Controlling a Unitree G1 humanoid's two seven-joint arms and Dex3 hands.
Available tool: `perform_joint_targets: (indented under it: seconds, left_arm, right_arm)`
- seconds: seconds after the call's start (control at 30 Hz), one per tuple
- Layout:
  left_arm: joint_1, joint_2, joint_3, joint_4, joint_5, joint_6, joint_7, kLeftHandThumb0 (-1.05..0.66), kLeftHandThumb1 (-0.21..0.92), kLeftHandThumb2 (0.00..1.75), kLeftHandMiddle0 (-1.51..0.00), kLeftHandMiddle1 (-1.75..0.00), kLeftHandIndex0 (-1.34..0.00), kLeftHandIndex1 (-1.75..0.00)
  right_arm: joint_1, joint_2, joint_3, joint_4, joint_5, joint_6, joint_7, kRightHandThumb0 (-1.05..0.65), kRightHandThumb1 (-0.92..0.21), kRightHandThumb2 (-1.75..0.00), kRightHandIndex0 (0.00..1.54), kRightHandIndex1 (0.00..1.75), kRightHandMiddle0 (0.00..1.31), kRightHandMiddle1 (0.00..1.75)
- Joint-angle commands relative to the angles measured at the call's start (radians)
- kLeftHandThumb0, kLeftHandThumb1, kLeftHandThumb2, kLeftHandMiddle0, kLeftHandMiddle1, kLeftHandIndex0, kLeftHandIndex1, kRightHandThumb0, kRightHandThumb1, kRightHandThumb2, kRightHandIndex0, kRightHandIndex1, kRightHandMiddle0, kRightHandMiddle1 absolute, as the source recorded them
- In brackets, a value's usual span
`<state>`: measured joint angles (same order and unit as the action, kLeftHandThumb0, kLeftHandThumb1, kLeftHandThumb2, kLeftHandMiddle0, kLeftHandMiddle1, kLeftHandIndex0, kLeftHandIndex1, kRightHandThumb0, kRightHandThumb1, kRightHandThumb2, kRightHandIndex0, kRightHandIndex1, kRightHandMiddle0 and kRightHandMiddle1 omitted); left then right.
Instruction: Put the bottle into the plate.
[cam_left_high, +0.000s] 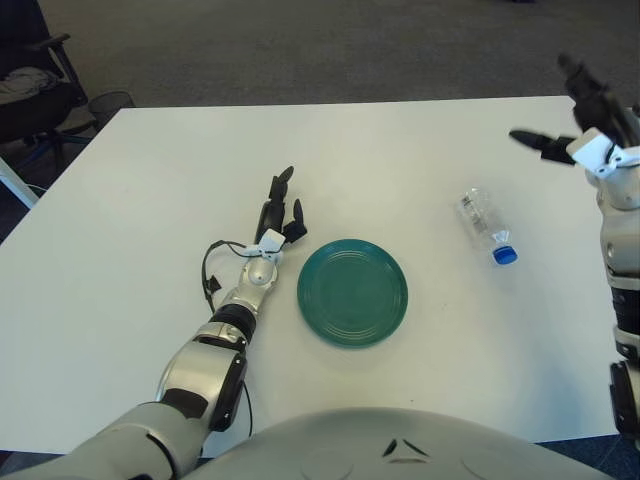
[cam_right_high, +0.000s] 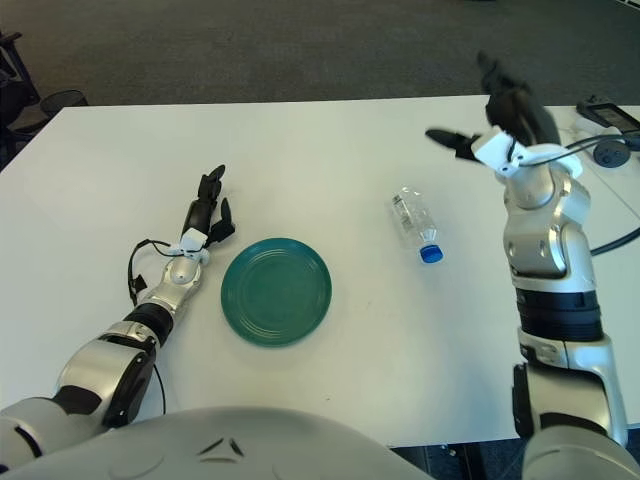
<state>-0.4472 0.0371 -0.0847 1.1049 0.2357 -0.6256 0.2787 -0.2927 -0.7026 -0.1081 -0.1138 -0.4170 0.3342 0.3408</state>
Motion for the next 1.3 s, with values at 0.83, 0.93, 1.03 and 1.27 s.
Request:
perform_joint_targets:
  seconds: [0.83, 0.93, 1.03, 1.27]
  left_arm:
    - [0.114, -0.014, -0.007, 0.067, -0.001, 0.043, -0.006, -0.80, 0.92, 1.07, -0.21, 0.00, 0.00, -0.52]
    - [0.112, -0.014, -0.007, 0.070, -0.002, 0.044, -0.009, -0.81, 0.92, 1.07, -0.21, 0.00, 0.00, -0.52]
    - [0.112, -0.013, -0.013, 0.067, 0.008, 0.048, 0.007, -0.81, 0.92, 1.07, -0.22, -0.01, 0.00, -0.52]
    - [0.119, -0.018, -0.013, 0.061, 0.005, 0.036, 0.003, -0.81, 0.92, 1.08, -0.22, -0.01, 0.00, -0.51]
  right_arm:
    - [-0.111, -0.147, 0.291, 0.227, -0.128, -0.193, 0.273, -1.05, -0.92, -0.62, 0.00, 0.00, 0.00, 0.00]
    - [-0.115, -0.152, 0.272, 0.228, -0.067, -0.189, 0.323, -1.05, -0.92, -0.65, 0.00, 0.00, 0.00, 0.00]
    - [-0.126, -0.137, 0.256, 0.240, -0.030, -0.143, 0.353, -1.05, -0.92, -0.64, 0.00, 0.00, 0.00, 0.00]
    - [-0.169, -0.095, 0.272, 0.277, -0.042, -0.077, 0.335, -1.05, -0.92, -0.59, 0.00, 0.00, 0.00, 0.00]
